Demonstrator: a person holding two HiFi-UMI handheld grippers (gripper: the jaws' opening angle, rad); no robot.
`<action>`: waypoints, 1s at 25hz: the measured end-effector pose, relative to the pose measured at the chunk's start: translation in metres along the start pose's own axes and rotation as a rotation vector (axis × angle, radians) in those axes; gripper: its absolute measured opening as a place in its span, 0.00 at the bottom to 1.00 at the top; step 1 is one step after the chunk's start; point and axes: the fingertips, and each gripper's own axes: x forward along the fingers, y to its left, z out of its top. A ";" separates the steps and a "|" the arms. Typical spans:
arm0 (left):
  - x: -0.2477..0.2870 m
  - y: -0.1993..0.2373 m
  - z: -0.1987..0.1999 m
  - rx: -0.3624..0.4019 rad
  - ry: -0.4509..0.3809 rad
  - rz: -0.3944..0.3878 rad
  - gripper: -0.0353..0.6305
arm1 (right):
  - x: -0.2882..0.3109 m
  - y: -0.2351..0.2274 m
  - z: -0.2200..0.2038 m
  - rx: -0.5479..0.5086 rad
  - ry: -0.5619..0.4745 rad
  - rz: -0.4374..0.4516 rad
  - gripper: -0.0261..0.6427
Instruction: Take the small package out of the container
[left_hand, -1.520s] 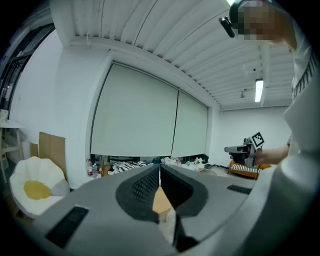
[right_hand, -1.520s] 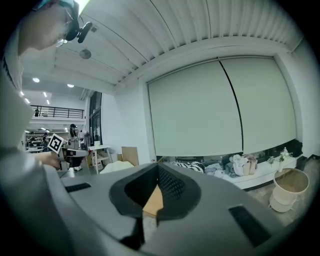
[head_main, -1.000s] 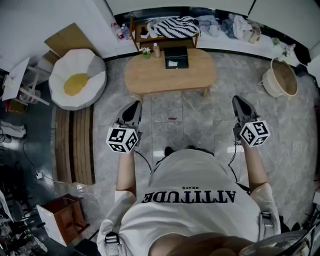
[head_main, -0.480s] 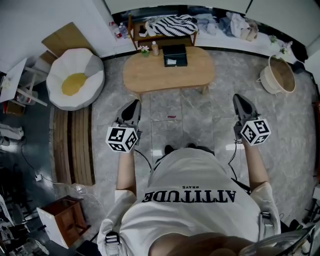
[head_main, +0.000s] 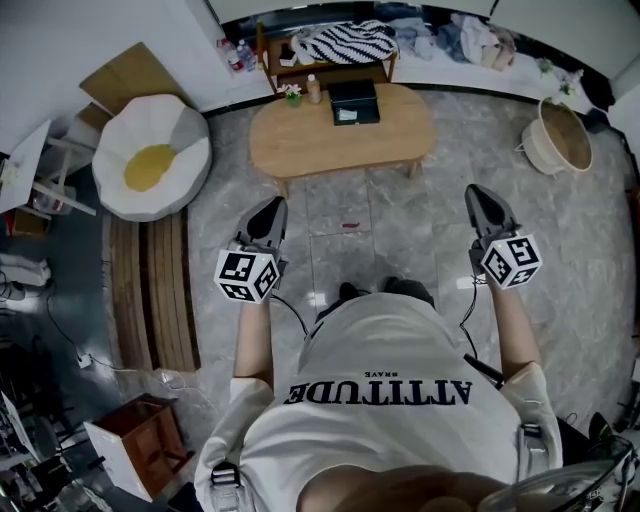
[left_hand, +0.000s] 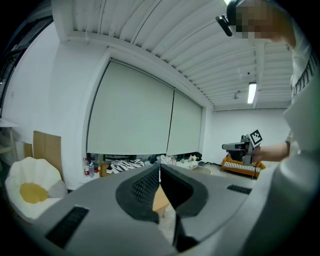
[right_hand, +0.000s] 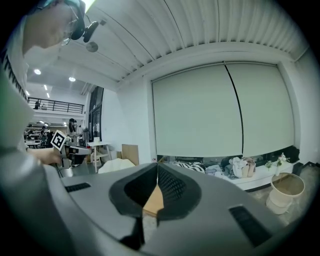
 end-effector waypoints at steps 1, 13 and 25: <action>-0.002 0.002 0.000 0.001 0.000 -0.004 0.09 | 0.001 0.003 -0.001 0.000 0.001 -0.003 0.07; -0.011 0.031 -0.008 0.000 0.010 -0.028 0.09 | 0.013 0.025 -0.008 0.015 0.018 -0.033 0.07; 0.016 0.048 -0.004 -0.002 0.001 -0.014 0.09 | 0.038 0.009 -0.009 0.011 0.028 -0.031 0.07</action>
